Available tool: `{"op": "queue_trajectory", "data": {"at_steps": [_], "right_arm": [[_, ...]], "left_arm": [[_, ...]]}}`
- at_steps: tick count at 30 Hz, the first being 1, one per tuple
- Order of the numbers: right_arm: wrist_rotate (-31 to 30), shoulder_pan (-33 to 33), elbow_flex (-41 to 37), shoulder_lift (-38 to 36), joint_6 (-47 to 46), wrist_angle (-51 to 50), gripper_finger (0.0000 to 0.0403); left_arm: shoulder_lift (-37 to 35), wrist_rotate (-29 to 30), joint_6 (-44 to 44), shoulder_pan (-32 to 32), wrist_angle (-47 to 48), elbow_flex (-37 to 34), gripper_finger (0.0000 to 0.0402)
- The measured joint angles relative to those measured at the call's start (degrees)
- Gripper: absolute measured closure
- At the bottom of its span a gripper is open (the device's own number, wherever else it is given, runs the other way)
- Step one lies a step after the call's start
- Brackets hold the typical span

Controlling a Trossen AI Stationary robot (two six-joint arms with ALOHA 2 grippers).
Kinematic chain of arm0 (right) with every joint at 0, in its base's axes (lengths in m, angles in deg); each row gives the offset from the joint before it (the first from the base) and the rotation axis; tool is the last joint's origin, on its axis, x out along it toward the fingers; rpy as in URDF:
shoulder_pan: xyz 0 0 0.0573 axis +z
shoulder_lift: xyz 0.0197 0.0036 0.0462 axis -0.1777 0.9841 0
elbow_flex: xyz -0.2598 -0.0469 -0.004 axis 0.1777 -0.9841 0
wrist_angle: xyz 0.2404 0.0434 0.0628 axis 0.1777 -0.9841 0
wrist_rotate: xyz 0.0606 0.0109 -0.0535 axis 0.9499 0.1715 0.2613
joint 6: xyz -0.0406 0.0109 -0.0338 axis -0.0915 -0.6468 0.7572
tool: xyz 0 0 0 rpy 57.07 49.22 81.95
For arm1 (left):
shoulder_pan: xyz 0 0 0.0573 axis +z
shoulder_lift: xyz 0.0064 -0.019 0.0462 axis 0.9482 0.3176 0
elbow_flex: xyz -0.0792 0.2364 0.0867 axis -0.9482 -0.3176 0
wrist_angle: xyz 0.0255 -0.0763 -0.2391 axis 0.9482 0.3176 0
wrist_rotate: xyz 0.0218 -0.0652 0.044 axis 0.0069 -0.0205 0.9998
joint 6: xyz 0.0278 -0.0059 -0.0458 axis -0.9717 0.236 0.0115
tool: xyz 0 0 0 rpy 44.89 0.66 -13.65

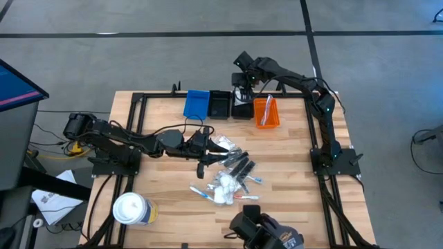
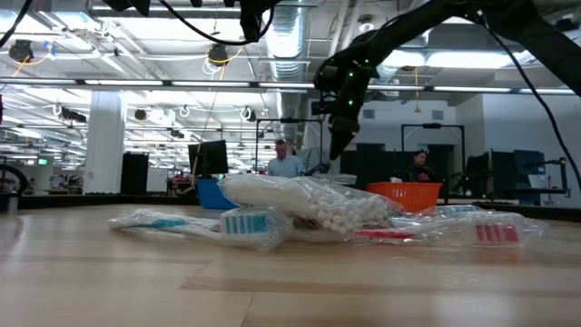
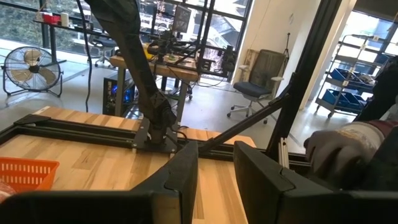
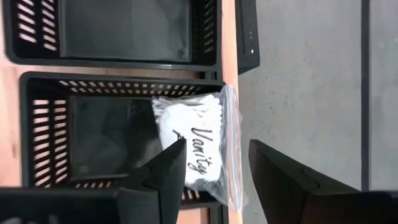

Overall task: Pick & Place Travel size toiletries
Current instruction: Put the black comb into the left black bin

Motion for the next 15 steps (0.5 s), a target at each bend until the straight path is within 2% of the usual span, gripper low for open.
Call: {"op": "queue_trajectory", "data": {"at_steps": [9,15], "right_arm": [[0.54,-0.02,6.20,0.00,-2.18,-11.55,0.0231],[6.52,-0.02,9.99,-0.07,-4.56,-16.98,0.0238]], "left_arm": [[0.00,-0.07,0.00,0.02,0.13,0.00,0.0306],[0.00,-0.23,0.02,0.02,0.13,0.00,0.0306]]}}
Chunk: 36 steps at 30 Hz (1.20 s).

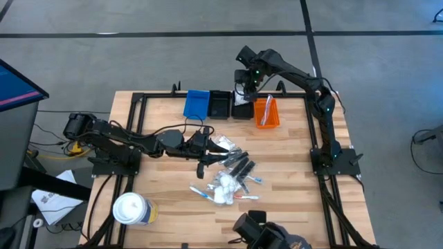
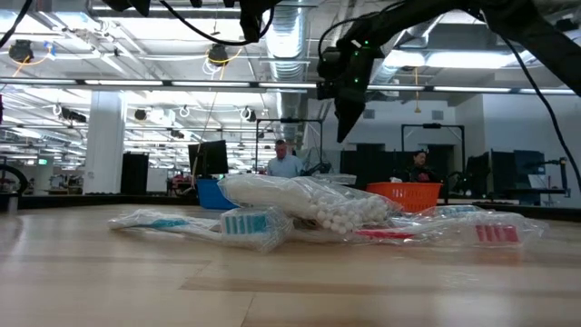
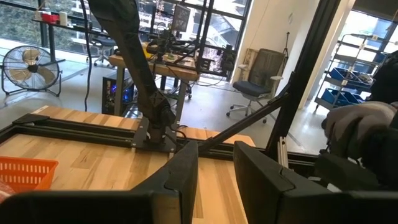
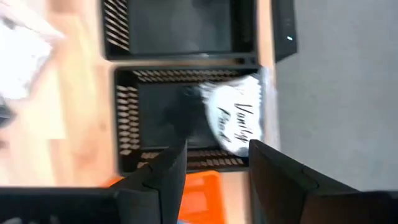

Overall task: Pick & Place Travel size toiletries
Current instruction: Put the black comb into the left black bin

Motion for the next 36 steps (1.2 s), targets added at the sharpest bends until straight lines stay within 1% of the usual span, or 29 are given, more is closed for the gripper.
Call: {"op": "queue_trajectory", "data": {"at_steps": [4,7,10,16,18,19,21,23,25,29,33,36], "right_arm": [[5.81,0.17,1.93,0.00,-1.99,-3.56,0.0244],[12.82,0.80,2.25,-0.04,-2.10,-6.96,0.0248],[21.23,1.71,2.25,-0.04,-1.86,-11.30,0.0254],[37.09,5.93,2.19,-0.52,4.98,-19.09,0.0272],[42.43,7.94,2.14,-1.18,7.26,-18.90,0.0280],[44.14,8.78,1.26,-2.12,7.93,-18.56,0.0283],[45.80,10.66,-1.52,-4.83,9.07,-19.16,0.0290],[46.18,12.83,-5.29,-8.17,10.39,-18.92,0.0294],[46.14,14.91,-10.51,-11.98,10.39,-18.79,0.0296],[46.33,19.53,-22.10,-21.21,9.46,-15.50,0.0302],[45.28,23.92,-36.31,-31.33,0.87,-3.75,0.0311],[41.10,26.90,-47.55,-38.83,-6.51,6.44,0.0320]], "left_arm": [[0.00,0.01,0.02,0.01,0.00,-0.02,0.0306],[0.00,0.01,0.02,0.01,0.00,-0.02,0.0306],[0.00,0.03,0.02,-0.02,0.02,-0.02,0.0306],[0.00,-0.05,0.04,-0.32,0.20,-0.02,0.0306],[0.00,-0.16,0.04,-0.35,0.20,-0.02,0.0306],[0.00,-0.16,0.04,-0.48,0.22,-0.02,0.0306],[0.00,-0.16,0.04,-0.82,0.20,-0.02,0.0306],[0.00,-0.19,0.04,-0.84,0.22,-0.02,0.0306],[0.00,-0.19,0.04,-1.04,0.20,-0.02,0.0306],[0.00,-0.19,0.04,-1.04,0.20,-0.02,0.0306],[0.00,-0.21,0.04,-1.04,0.16,-0.02,0.0306],[0.00,-0.21,0.07,-1.04,0.14,-0.02,0.0306]]}}
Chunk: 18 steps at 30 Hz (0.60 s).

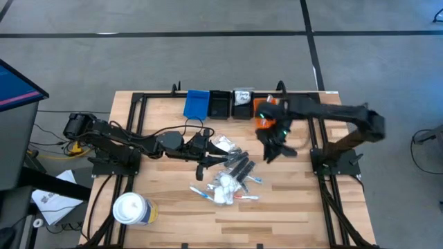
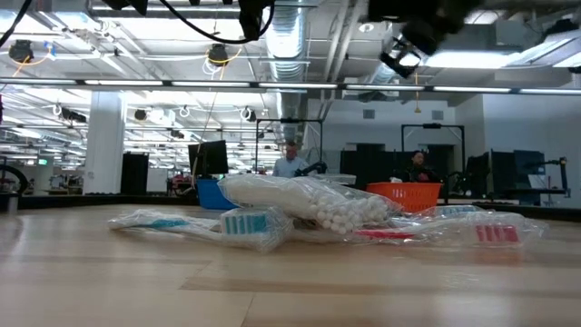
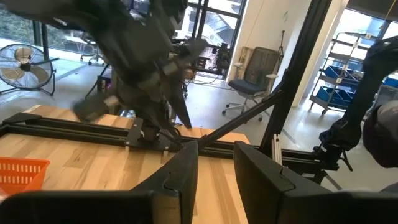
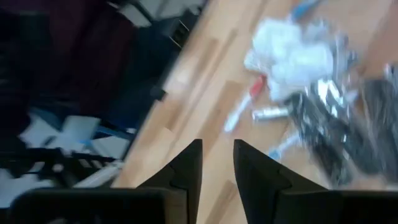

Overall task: Pick & Place Travel size toiletries
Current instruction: Put the black comb into the left black bin

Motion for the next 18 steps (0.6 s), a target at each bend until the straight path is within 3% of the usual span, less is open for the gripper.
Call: {"op": "queue_trajectory", "data": {"at_steps": [6,11,15,18], "right_arm": [[-14.30,4.82,-21.78,-12.84,-14.08,19.51,0.0330],[-20.81,7.66,-35.33,-19.65,-21.92,32.42,0.0330],[-24.17,10.30,-41.48,-21.25,-27.22,37.77,0.0331],[-37.71,13.70,-42.26,-20.70,-30.07,38.24,0.0334]], "left_arm": [[0.00,0.16,0.42,0.00,-0.22,0.00,0.0306],[0.00,0.57,0.42,0.11,-0.27,0.00,0.0306],[0.00,1.15,0.36,0.11,-0.25,0.00,0.0306],[0.00,1.17,0.30,0.11,-0.27,0.00,0.0306]]}}
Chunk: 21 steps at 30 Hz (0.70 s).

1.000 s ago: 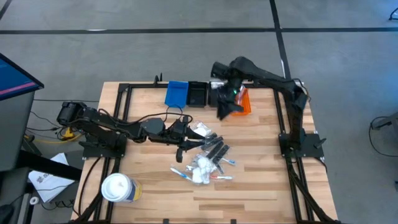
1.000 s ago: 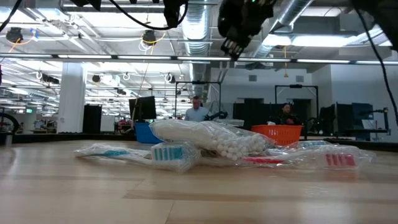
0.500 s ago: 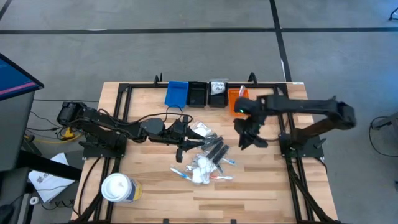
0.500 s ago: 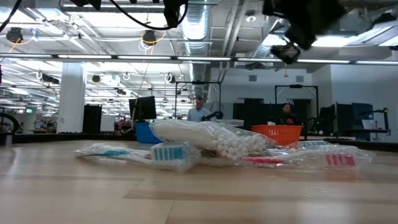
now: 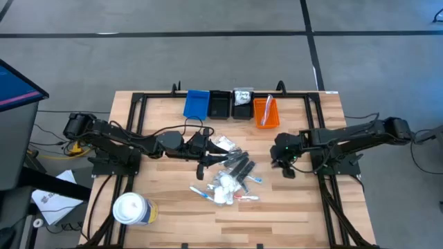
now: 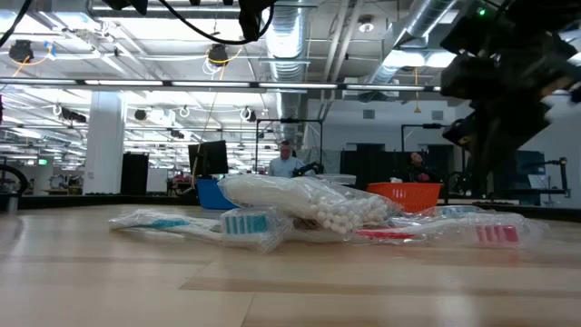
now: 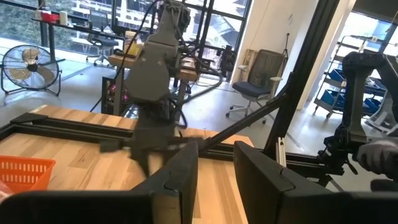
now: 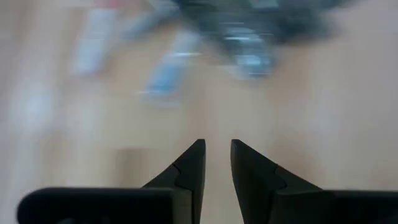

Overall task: Pick & Place Travel size toiletries
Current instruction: Put the black comb into the left black bin

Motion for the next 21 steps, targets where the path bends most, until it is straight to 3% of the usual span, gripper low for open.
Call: {"op": "queue_trajectory", "data": {"at_steps": [4,7,13,21], "right_arm": [[-20.42,5.50,0.00,1.29,0.37,3.02,0.0345],[-28.53,10.08,0.00,2.28,2.78,6.79,0.0355],[-30.98,16.17,0.07,7.37,8.20,14.57,0.0373],[-30.91,14.76,0.07,19.99,14.39,26.71,0.0393]], "left_arm": [[0.00,0.03,-0.08,0.00,0.02,0.00,0.0306],[0.00,0.05,-0.10,0.00,0.04,-0.02,0.0306],[0.00,0.10,-0.32,0.00,0.07,-0.02,0.0306],[0.00,0.10,-0.32,0.00,-0.14,-0.02,0.0306]]}}
